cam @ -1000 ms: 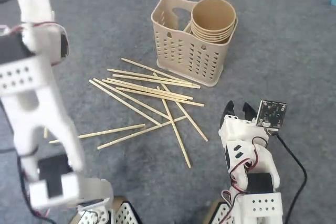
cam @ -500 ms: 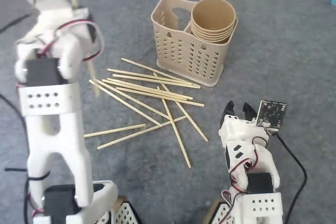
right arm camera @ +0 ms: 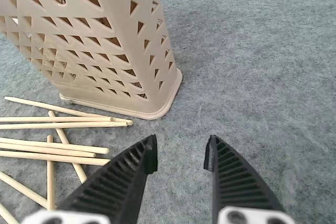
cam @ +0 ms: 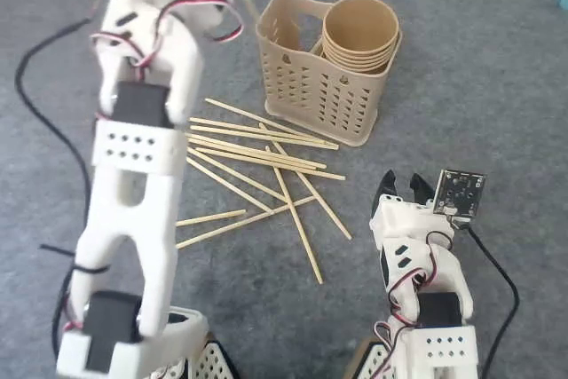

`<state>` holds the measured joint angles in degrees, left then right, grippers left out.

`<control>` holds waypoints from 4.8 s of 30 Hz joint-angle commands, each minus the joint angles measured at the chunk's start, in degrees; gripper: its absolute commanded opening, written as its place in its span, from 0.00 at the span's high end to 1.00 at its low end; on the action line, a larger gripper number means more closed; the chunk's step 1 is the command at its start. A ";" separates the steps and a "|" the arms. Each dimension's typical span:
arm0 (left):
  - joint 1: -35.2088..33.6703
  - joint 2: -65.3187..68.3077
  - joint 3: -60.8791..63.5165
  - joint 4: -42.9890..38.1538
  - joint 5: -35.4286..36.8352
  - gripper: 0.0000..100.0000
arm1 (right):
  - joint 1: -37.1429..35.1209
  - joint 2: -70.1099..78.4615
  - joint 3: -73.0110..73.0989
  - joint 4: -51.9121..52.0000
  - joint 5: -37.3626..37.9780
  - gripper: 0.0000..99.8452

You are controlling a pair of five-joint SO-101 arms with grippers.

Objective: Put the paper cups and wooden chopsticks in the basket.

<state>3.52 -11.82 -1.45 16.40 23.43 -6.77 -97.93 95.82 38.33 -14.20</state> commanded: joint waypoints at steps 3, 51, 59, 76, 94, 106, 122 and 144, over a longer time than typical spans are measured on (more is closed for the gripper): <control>3.25 6.95 -0.31 -14.68 0.88 0.99 | 0.84 -1.54 0.88 -0.31 1.05 0.84; -31.03 -60.22 73.71 24.88 -13.71 0.76 | -13.93 -1.54 -3.16 17.45 14.59 0.84; -31.47 -53.27 82.15 20.40 -13.80 0.76 | -18.59 -0.66 -8.53 20.97 19.60 0.84; -33.49 -17.93 66.51 12.75 -13.45 0.76 | -28.44 65.71 -41.85 -6.64 7.74 0.84; -34.11 -10.37 60.26 14.51 -11.52 0.76 | -29.76 98.95 -58.02 -14.55 7.12 0.84; -34.11 -10.29 60.26 14.51 -11.52 0.76 | -30.37 109.05 -68.66 -6.73 7.12 0.92; -34.37 -10.29 60.26 14.51 -11.52 0.76 | -38.81 84.00 -70.51 28.88 15.38 0.99; -34.46 -10.29 60.26 14.51 -11.52 0.76 | -25.19 57.98 -72.09 -27.21 19.52 0.99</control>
<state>-30.86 -21.93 61.41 30.99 11.38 -35.34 -39.91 27.16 27.96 4.35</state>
